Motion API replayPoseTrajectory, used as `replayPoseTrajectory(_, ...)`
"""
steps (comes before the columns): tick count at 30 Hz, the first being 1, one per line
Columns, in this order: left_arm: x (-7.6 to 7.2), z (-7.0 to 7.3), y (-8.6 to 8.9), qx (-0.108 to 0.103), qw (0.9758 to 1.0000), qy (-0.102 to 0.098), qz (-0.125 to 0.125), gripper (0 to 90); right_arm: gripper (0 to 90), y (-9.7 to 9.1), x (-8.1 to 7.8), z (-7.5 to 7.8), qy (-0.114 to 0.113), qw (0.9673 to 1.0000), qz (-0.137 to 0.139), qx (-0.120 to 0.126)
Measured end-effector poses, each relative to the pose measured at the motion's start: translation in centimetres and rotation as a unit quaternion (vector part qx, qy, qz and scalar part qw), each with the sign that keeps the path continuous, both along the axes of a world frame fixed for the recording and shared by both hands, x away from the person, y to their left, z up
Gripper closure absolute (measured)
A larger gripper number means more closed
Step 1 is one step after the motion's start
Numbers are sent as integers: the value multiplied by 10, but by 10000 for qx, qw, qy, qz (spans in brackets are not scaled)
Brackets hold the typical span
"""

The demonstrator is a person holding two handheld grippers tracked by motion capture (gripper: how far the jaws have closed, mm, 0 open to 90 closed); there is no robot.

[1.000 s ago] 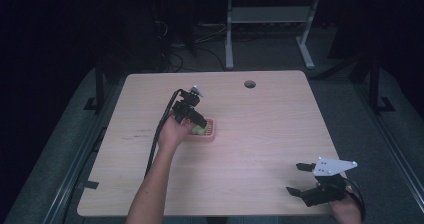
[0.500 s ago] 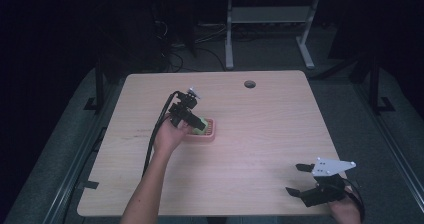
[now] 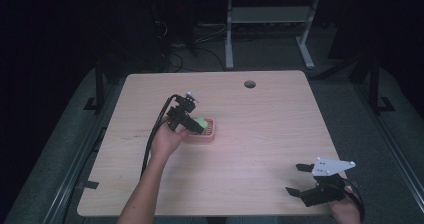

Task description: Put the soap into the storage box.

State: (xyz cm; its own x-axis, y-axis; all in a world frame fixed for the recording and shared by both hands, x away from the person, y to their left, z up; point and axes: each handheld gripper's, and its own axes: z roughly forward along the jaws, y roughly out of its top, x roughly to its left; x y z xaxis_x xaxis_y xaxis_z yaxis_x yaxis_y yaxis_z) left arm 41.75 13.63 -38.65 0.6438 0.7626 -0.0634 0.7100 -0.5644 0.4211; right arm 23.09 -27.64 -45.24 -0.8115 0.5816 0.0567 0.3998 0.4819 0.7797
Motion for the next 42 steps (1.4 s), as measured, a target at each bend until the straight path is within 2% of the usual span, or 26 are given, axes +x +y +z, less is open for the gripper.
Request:
replayPoseTrajectory(9,-8,-3,5,-109,9999,-76,58,224,138,0,0,-1,16,10000,3,-30)
replayPoseTrajectory(42,-43,-10,19,-194,9996,-109,-169,224,138,-1,2,-2,52,10000,-45,-46)
